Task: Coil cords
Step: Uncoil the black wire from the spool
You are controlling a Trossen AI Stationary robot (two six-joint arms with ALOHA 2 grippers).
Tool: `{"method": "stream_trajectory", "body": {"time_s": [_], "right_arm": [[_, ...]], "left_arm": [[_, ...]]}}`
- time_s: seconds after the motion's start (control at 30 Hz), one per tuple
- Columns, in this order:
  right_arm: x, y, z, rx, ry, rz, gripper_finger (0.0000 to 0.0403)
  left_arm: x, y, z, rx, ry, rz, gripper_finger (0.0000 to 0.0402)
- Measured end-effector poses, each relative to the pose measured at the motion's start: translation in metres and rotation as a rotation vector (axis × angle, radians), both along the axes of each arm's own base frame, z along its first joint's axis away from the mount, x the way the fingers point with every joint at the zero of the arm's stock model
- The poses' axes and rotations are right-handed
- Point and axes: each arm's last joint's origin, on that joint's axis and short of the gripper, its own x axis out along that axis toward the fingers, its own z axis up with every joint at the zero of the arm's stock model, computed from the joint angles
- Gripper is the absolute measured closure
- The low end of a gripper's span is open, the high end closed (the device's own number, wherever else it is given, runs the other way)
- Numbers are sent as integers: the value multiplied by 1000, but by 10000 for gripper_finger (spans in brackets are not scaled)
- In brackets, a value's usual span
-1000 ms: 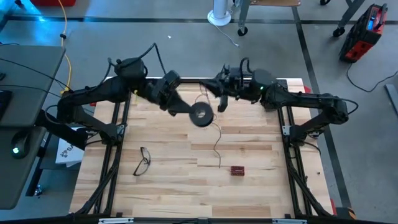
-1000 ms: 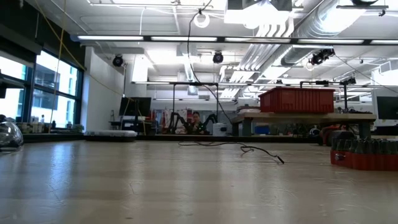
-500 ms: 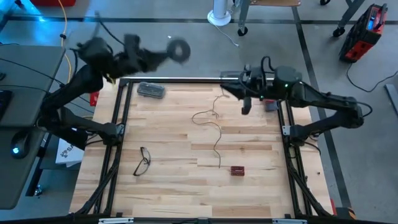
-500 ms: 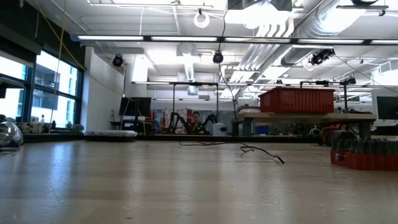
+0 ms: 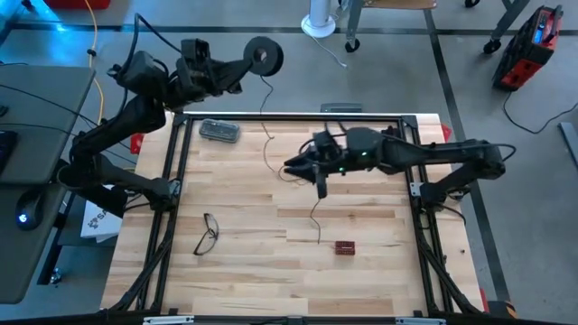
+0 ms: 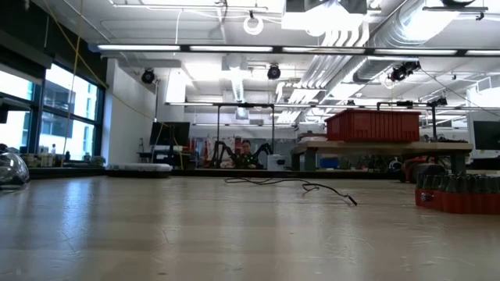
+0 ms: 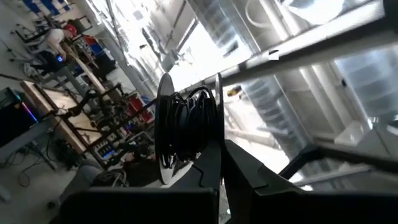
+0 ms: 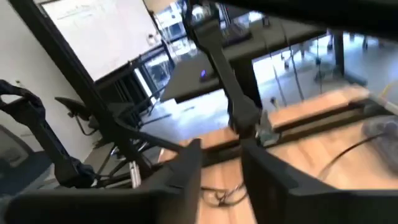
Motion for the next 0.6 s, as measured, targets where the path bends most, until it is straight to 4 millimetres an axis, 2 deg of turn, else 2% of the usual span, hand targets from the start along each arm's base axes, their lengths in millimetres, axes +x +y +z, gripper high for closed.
{"method": "stream_trajectory", "body": {"time_s": [0.1, 0.23, 0.4, 0.6], "right_arm": [[3, 5, -4, -11, 8, 15, 237], [-8, 7, 10, -128, -52, 46, 195], [-27, -3, 39, -213, -225, -19, 197], [-31, -12, 52, -215, -348, -55, 213]], "left_arm": [[1, -6, 0, 57, 5, -20, 401], [1, -13, -2, 117, 51, -99, 401], [16, -28, -17, 72, 179, -212, 401], [41, -37, -31, 56, 236, -262, 401]]}}
